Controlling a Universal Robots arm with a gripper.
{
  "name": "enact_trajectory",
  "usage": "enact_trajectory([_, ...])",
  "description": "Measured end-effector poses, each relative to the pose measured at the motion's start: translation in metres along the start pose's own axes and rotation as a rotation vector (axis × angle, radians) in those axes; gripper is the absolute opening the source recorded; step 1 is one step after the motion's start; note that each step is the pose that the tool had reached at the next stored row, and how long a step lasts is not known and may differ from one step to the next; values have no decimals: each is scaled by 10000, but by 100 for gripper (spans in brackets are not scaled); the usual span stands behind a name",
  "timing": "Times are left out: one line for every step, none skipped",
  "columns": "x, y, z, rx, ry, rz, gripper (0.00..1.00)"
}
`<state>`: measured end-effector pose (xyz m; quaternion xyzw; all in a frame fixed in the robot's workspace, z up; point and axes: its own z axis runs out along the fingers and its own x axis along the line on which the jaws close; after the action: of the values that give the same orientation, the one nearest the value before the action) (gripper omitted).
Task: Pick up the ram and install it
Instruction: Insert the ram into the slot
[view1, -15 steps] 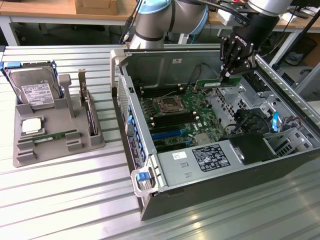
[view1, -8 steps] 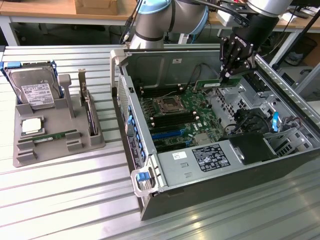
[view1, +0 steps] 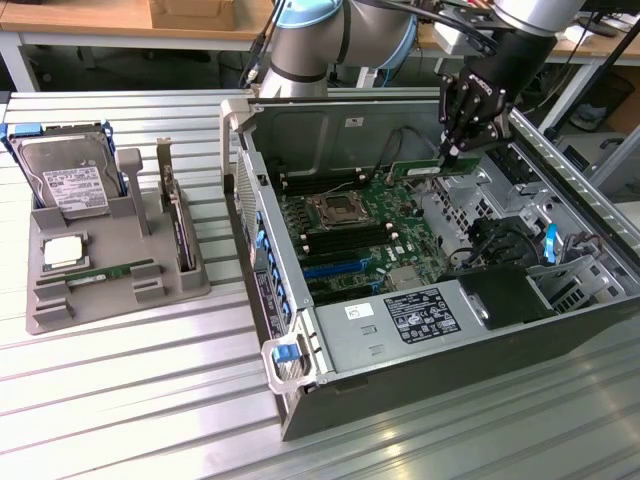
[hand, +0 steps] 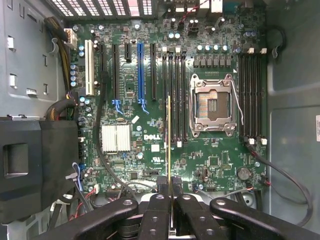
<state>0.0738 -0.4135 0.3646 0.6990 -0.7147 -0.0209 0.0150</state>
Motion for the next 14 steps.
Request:
enact_trajectory([0, 0, 2, 0, 0, 0, 12])
enact_trajectory([0, 0, 6, 0, -1, 0, 12])
enact_trajectory([0, 0, 8, 0, 0, 0, 12])
enact_trajectory([0, 0, 11, 0, 0, 0, 12])
enact_trajectory([0, -1, 12, 0, 0, 0, 12])
enact_trajectory([0, -1, 14, 0, 0, 0, 12])
enact_trajectory([0, -1, 16, 0, 0, 0, 12])
enact_trajectory([0, -1, 18, 0, -1, 0, 12])
enact_trajectory([0, -1, 19, 0, 0, 0, 12])
enact_trajectory([0, -1, 20, 0, -1, 0, 12])
enact_trajectory([0, -1, 22, 0, 0, 0, 12])
enact_trajectory([0, -1, 23, 0, 0, 0, 12])
enact_trajectory([0, -1, 25, 0, 0, 0, 12])
enact_trajectory([0, -1, 27, 0, 1, 0, 12])
